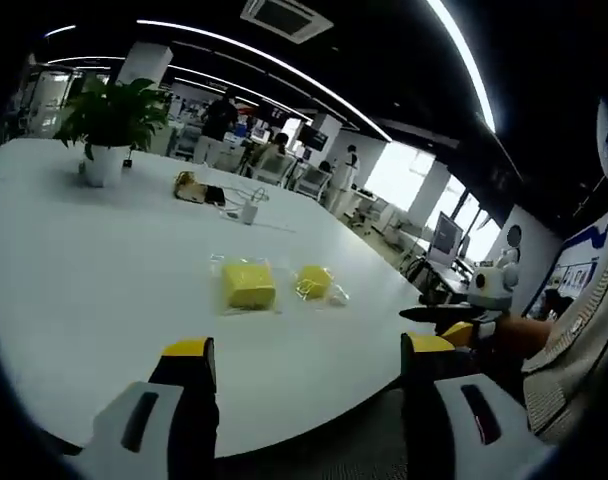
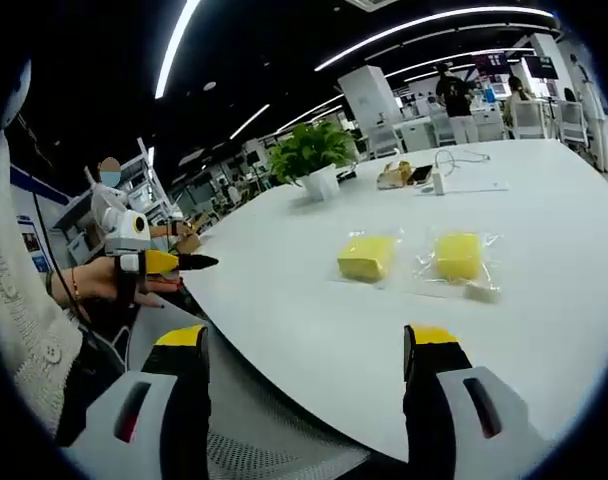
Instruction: Compare the silicone blocks by pressing each to a similar depth, holding the contact briefly, and releasing to observe deformation and rebound differences across the visible hardness samples.
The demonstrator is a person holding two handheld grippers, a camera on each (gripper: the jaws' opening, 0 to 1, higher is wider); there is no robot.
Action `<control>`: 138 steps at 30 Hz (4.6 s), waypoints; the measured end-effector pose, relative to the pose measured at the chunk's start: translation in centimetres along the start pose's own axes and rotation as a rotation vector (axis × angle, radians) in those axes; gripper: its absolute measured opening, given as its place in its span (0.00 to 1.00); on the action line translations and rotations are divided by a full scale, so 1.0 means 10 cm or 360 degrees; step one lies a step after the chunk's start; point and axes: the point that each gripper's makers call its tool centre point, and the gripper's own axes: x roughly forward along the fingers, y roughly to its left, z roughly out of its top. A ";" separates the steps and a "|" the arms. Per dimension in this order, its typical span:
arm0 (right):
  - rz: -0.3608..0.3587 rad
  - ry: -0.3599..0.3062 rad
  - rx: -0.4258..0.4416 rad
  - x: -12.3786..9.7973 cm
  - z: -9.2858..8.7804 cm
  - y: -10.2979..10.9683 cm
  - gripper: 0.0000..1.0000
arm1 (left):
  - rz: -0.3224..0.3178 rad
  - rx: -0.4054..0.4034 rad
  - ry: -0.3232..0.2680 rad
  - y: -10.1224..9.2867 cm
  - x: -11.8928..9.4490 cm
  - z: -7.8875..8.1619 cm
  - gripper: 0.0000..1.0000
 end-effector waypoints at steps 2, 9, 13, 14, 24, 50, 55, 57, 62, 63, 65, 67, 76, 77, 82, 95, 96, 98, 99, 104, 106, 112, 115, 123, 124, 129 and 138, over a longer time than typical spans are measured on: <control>-0.0001 0.0001 0.0001 0.00 0.00 -0.01 0.75 | 0.0010 0.0016 0.0015 0.02 0.00 -0.01 0.75; 0.0012 0.0017 0.0003 0.01 -0.02 0.01 0.76 | 0.0030 0.0021 0.0042 0.05 -0.03 -0.06 0.75; 0.0024 0.0031 -0.0001 0.03 -0.03 0.03 0.76 | 0.0028 0.0035 0.0071 0.04 -0.03 -0.11 0.75; 0.0029 0.0033 -0.0002 0.03 -0.03 0.03 0.76 | 0.0027 0.0036 0.0071 0.04 -0.03 -0.11 0.75; 0.0041 0.0045 -0.0014 0.03 -0.03 0.06 0.76 | 0.0019 0.0041 0.0063 0.02 -0.05 -0.12 0.75; 0.0035 -0.0039 -0.0043 -0.01 0.08 0.09 0.75 | 0.0024 0.0153 0.0076 -0.02 -0.04 -0.05 0.77; 0.0027 -0.0038 -0.0038 0.00 0.07 0.07 0.75 | 0.0031 0.0158 0.0090 -0.01 -0.03 -0.06 0.77; 0.0027 -0.0039 -0.0033 0.00 0.06 0.07 0.75 | 0.0031 0.0160 0.0093 -0.01 -0.03 -0.06 0.77; 0.0024 -0.0029 -0.0016 0.01 0.03 0.05 0.74 | 0.0031 0.0156 0.0106 0.00 -0.02 -0.07 0.77; 0.0023 -0.0029 -0.0017 0.01 0.03 0.05 0.74 | 0.0032 0.0155 0.0108 0.01 -0.01 -0.07 0.77; 0.0023 -0.0028 -0.0011 0.02 0.02 0.04 0.74 | 0.0031 0.0154 0.0111 0.01 0.00 -0.08 0.77; 0.0020 -0.0027 -0.0006 0.02 0.02 0.03 0.74 | 0.0031 0.0151 0.0112 0.01 0.00 -0.08 0.77; 0.0011 -0.0016 -0.0005 0.00 0.03 0.00 0.73 | 0.0017 0.0133 0.0091 0.02 0.05 0.02 0.76; 0.0011 -0.0015 -0.0005 0.00 0.03 0.00 0.74 | 0.0021 0.0136 0.0079 0.03 0.06 0.06 0.76; 0.0001 -0.0001 -0.0006 0.00 0.04 -0.03 0.73 | 0.0018 0.0158 0.0070 0.08 0.15 0.15 0.76; -0.0014 0.0045 -0.0003 0.06 0.10 -0.17 0.73 | 0.0010 0.0196 0.0075 0.27 0.52 0.31 0.74; -0.0014 0.0050 -0.0002 0.06 0.10 -0.18 0.73 | 0.0010 0.0195 0.0076 0.29 0.55 0.32 0.74; -0.0016 0.0056 -0.0002 0.08 0.11 -0.20 0.73 | 0.0015 0.0188 0.0079 0.35 0.63 0.35 0.74; -0.0018 0.0059 -0.0001 0.09 0.13 -0.22 0.73 | 0.0016 0.0186 0.0078 0.38 0.67 0.38 0.74; -0.0030 0.0074 0.0010 0.14 0.17 -0.31 0.73 | 0.0015 0.0154 0.0080 0.52 0.87 0.45 0.74; -0.0034 0.0076 0.0014 0.16 0.19 -0.34 0.73 | 0.0019 0.0152 0.0085 0.57 0.94 0.47 0.74; -0.0050 0.0104 0.0032 0.20 0.19 -0.44 0.73 | 0.0014 0.0125 0.0096 0.73 1.15 0.55 0.73; -0.0053 0.0113 0.0038 0.21 0.18 -0.47 0.73 | 0.0019 0.0095 0.0101 0.84 1.27 0.59 0.72; -0.0078 0.0158 0.0081 0.25 0.10 -0.57 0.73 | 0.0036 0.0019 0.0130 1.12 1.61 0.58 0.70; -0.0080 0.0167 0.0086 0.26 0.08 -0.59 0.73 | 0.0029 0.0015 0.0139 1.14 1.67 0.57 0.69; -0.0093 0.0188 0.0104 0.29 0.06 -0.64 0.73 | 0.0016 -0.0043 0.0165 1.27 1.89 0.52 0.67; -0.0130 0.0221 0.0130 0.30 0.02 -0.73 0.72 | 0.0018 -0.0279 0.0156 1.55 2.30 0.47 0.60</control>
